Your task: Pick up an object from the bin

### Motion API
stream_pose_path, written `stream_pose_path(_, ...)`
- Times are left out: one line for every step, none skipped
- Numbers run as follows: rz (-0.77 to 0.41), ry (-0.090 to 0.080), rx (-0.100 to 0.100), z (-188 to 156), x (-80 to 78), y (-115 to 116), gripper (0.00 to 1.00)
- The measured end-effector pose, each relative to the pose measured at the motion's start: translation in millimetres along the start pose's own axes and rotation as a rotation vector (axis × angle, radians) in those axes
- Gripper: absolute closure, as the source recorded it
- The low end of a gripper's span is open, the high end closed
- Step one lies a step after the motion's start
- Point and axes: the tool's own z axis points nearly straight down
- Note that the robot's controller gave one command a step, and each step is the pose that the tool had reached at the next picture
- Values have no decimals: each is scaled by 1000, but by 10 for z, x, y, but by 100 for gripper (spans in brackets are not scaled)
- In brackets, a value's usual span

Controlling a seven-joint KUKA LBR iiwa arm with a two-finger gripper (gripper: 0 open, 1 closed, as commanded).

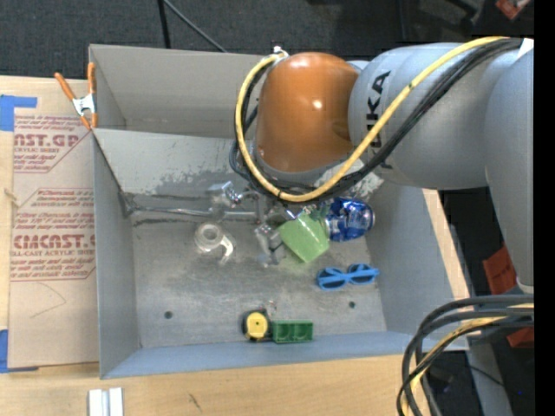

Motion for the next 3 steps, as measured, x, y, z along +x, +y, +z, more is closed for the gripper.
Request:
stream_pose_path(-377, 3, -6, 1086, 79, -206, 0)
stream_pose_path(-377, -3, -5, 1041, 51, -207, 100)
stream_pose_path(-390, 0, -4, -837, -53, 181, 100)
